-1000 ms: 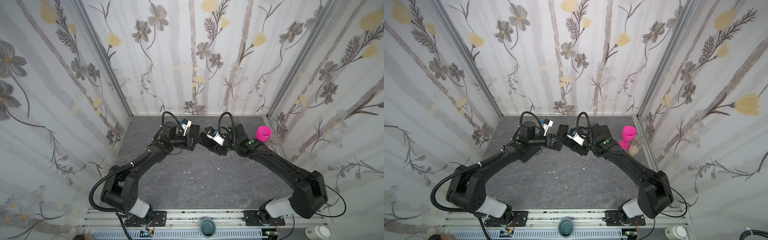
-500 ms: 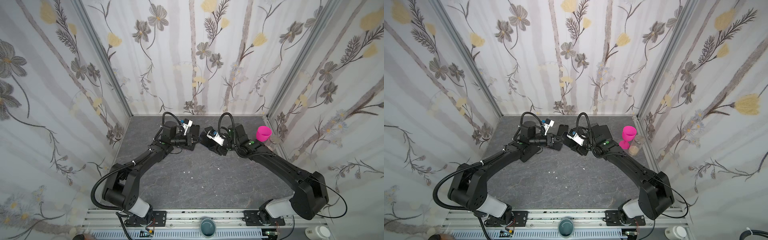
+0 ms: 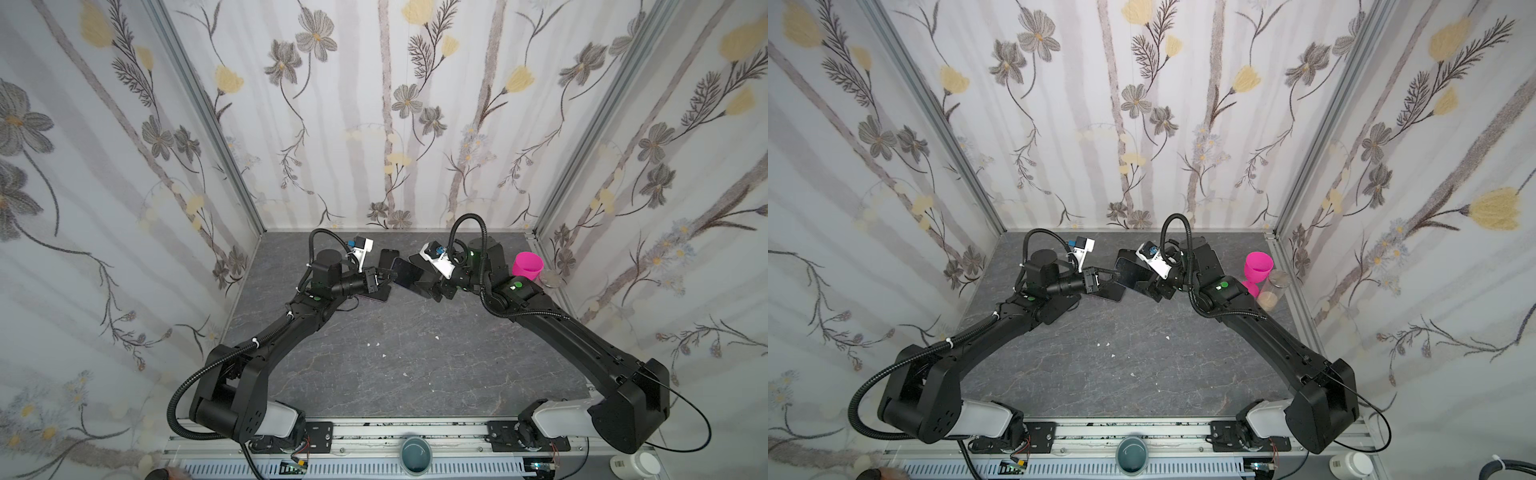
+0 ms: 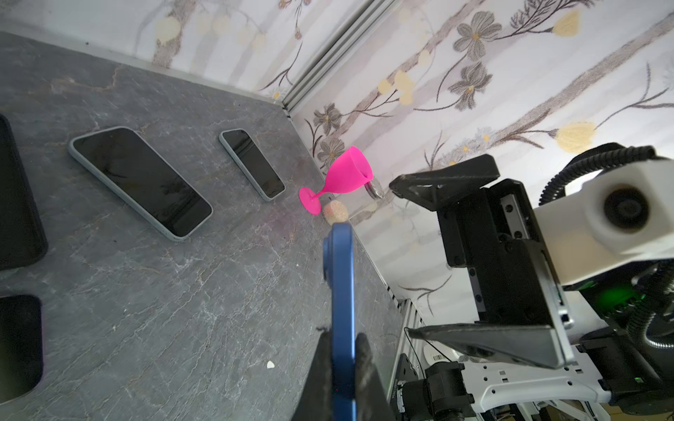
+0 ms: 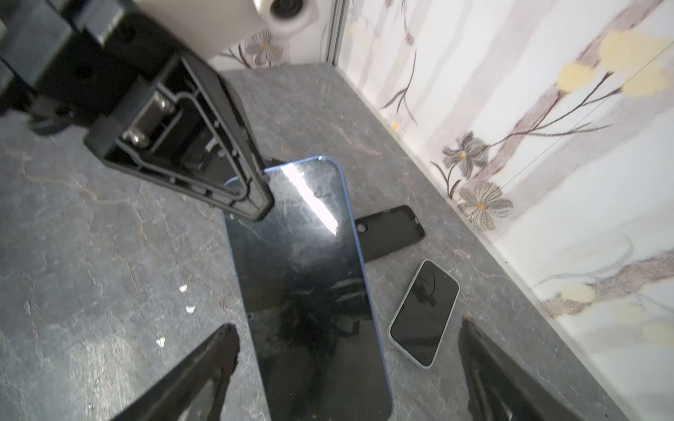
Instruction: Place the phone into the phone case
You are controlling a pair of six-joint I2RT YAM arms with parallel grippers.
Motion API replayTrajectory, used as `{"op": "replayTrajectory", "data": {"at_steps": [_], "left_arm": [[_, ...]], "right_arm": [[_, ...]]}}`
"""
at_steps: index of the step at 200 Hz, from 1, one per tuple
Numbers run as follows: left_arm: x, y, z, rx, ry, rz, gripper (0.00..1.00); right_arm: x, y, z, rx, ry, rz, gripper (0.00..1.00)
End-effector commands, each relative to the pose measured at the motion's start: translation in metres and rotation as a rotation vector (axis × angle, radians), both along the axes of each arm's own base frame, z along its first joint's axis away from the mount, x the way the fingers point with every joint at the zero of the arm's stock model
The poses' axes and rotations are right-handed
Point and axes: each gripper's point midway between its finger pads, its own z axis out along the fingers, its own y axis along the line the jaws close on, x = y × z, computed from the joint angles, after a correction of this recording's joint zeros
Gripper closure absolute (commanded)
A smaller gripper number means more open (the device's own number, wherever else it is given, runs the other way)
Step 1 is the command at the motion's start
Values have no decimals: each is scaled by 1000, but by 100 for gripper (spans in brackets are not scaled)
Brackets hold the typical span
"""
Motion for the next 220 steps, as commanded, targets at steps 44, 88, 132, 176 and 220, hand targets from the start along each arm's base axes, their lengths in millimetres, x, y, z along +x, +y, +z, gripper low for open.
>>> {"op": "replayTrajectory", "data": {"at_steps": [44, 88, 132, 176, 220], "left_arm": [[-10, 44, 79, -231, -292, 114, 100], [-46, 62, 113, -330, -489, 108, 100], [-82, 74, 135, -459, -629, 64, 100], [-103, 82, 144, -516, -722, 53, 100], [-113, 85, 147, -530, -778, 49, 100]], "right_arm": [[-6, -22, 120, 446, -121, -131, 0], [-19, -39, 159, 716, -44, -51, 5], [-43, -30, 167, 769, -49, 123, 20], [-60, -7, 165, 777, 39, 315, 35], [-67, 14, 156, 730, 106, 405, 39]]}}
